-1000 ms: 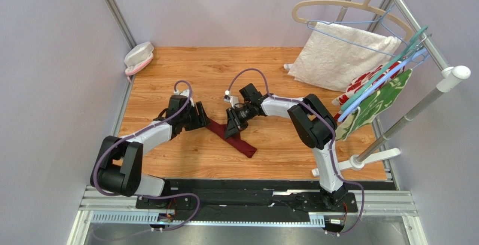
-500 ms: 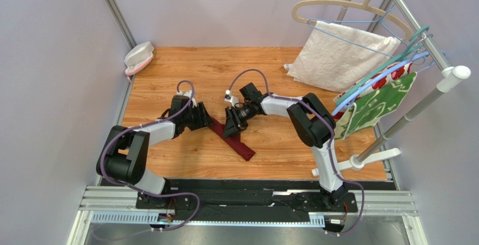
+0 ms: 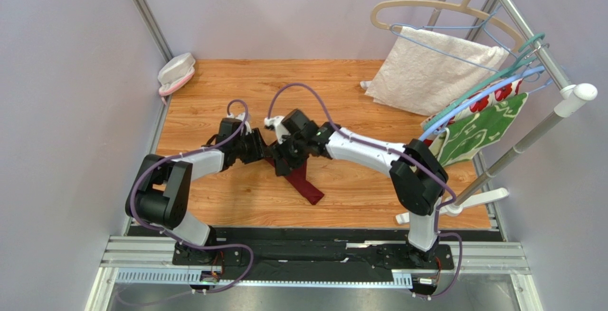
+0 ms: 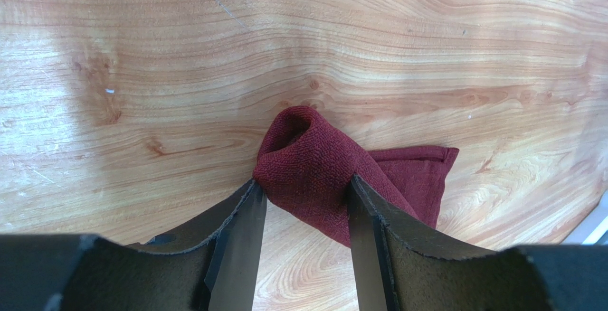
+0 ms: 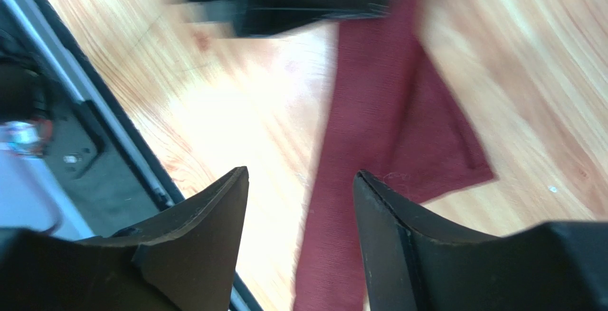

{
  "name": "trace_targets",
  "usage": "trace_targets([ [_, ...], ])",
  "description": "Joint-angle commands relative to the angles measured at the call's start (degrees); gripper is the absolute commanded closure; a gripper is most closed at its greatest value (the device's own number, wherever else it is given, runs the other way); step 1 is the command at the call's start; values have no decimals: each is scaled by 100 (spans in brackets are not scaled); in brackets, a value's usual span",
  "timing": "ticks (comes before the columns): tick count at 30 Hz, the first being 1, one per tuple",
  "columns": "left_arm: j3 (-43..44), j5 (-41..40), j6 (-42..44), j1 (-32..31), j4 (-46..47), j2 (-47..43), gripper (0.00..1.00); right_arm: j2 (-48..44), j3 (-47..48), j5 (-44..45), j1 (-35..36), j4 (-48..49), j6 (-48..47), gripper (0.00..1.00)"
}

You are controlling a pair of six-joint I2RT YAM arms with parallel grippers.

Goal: Fold the napkin, place the utensils inside, and roll it up
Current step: Roll the napkin with the utensil

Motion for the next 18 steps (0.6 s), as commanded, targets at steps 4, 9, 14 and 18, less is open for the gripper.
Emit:
trace_targets([
  [4,229,36,150,11,-161,105,48,31,185,2796,1239,-73,-793,43],
  [9,256,45,168,20,-179,131,48,287,282,3132,1389,-21,-1038,45],
  [14,256,63,168,20,-187,131,48,480,238,3386,1398,50,-1233,45],
  [18,273,71,176,11,-187,149,48,577,150,3598,1406,102,-1312,45],
])
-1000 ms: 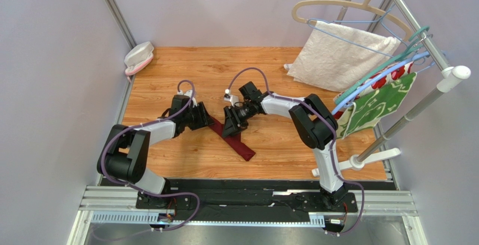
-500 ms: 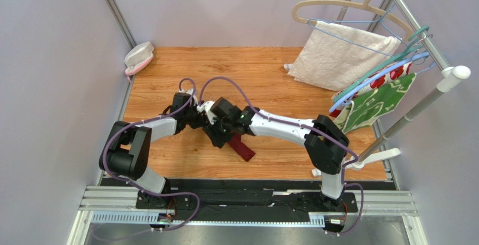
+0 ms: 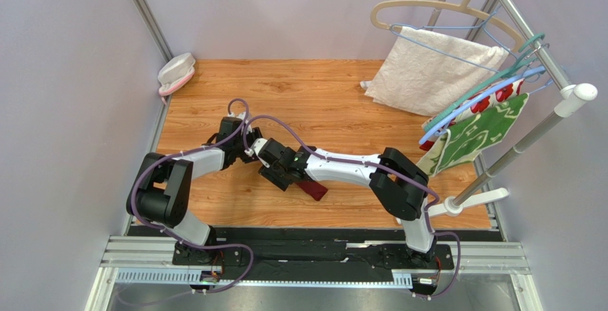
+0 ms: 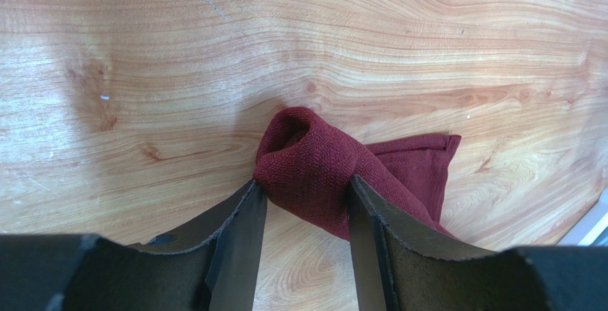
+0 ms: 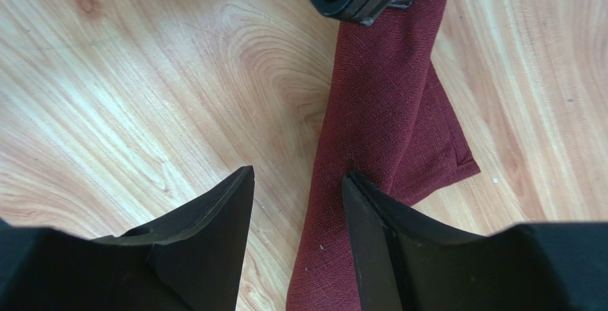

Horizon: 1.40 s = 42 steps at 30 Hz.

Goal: Fold the napkin, place the utensils inside, and roll it up
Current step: Roll the napkin with the utensil

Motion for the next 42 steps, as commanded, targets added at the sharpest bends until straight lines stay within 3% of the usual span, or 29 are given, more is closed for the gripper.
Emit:
trace_targets([
  [1,166,17,137,20,-124,72,48,158,97,601,-6,177,-266,45],
  [17,228,26,207,20,-221,72,48,-387,-474,980,100,862,-758,43],
  [33,228,43,225,20,-221,64,48,52,-456,1174,-76,994,-1013,43],
  [39,245,78,295,20,-212,46,48,158,-527,411,-392,959,-837,52],
  [42,272,157,304,20,-150,11,41,193,-492,-465,-611,732,-618,68],
])
